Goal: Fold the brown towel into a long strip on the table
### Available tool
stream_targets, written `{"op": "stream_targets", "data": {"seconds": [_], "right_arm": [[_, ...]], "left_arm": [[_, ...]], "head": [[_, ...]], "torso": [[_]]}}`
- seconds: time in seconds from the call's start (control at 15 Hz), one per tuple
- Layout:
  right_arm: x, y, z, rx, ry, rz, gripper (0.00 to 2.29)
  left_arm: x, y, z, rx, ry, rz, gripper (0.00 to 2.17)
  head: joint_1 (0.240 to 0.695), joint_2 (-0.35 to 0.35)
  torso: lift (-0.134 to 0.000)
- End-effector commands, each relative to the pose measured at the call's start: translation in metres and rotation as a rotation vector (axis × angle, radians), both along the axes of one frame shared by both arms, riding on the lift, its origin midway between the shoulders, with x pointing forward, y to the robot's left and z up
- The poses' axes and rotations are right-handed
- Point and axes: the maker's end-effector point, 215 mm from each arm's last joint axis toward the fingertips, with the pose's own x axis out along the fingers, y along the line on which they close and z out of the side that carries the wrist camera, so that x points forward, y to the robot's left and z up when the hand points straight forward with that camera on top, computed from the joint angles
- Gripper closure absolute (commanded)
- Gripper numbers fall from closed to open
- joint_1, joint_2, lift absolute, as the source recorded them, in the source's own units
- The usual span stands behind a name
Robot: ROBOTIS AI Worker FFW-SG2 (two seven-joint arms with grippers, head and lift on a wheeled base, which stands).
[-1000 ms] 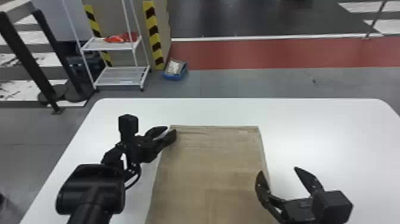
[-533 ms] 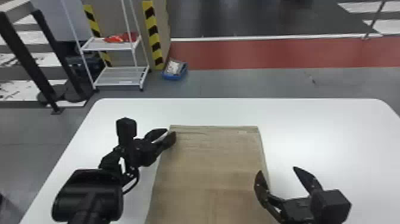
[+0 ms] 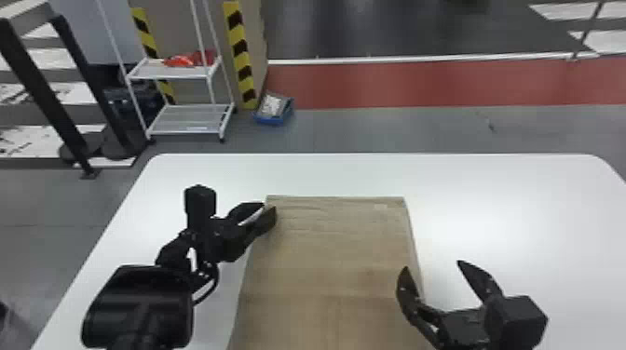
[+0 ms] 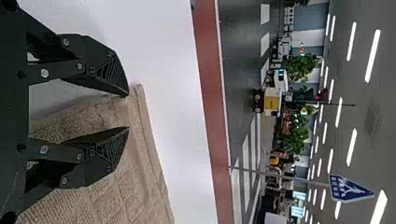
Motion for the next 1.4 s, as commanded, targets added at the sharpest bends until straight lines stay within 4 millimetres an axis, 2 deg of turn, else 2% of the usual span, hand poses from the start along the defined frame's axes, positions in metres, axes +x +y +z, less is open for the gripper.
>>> {"op": "stream_targets", "data": {"seconds": [0.0,0.07,0.27,0.33,0.4,0.53,0.73,0.87,1.0,1.2,1.33], "right_arm": [[0.0,0.001,0.0,-0.001,0.002,0.001,0.11],[0.0,0.001,0.0,0.001,0.003,0.001,0.11],[0.002,0.002,-0.001,-0.002,0.007,0.003,0.11],[0.003,0.002,-0.001,-0.002,0.007,0.003,0.11],[0.003,0.002,-0.003,-0.003,0.015,0.003,0.11],[0.005,0.003,-0.002,-0.004,0.012,0.007,0.11],[0.01,0.005,-0.007,-0.005,0.02,0.018,0.11],[0.014,0.008,-0.005,-0.004,0.014,0.034,0.11],[0.016,0.003,-0.003,0.0,0.009,0.041,0.11],[0.016,-0.011,-0.001,-0.006,0.009,0.038,0.11],[0.012,-0.037,0.003,-0.013,0.003,0.041,0.11]], "left_arm": [[0.005,0.006,0.002,0.017,-0.01,0.031,1.27],[0.008,0.011,0.002,0.023,-0.012,0.054,1.36],[0.008,0.012,0.003,0.026,-0.014,0.057,1.36],[0.003,0.012,-0.003,0.024,-0.003,0.056,1.36],[-0.002,0.01,0.004,0.019,-0.02,0.051,1.36],[-0.023,0.01,0.018,0.014,-0.05,0.046,1.36],[-0.082,-0.011,0.074,-0.011,-0.147,0.014,1.36],[-0.133,-0.031,0.111,-0.025,-0.214,-0.013,1.36],[-0.176,-0.054,0.138,-0.053,-0.282,-0.047,1.36],[-0.219,-0.097,0.16,-0.105,-0.361,-0.106,1.36],[-0.233,-0.136,0.145,-0.105,-0.35,-0.111,1.36]], "head": [[0.695,0.088],[0.695,0.091],[0.695,0.101],[0.695,0.101],[0.695,0.101],[0.695,0.101],[0.695,0.101],[0.695,0.094],[0.695,0.084],[0.695,0.035],[0.695,-0.004]], "torso": [[-0.121],[-0.121],[-0.121],[-0.121],[-0.121],[-0.121],[-0.121],[-0.121],[-0.121],[-0.121],[-0.121]]}}
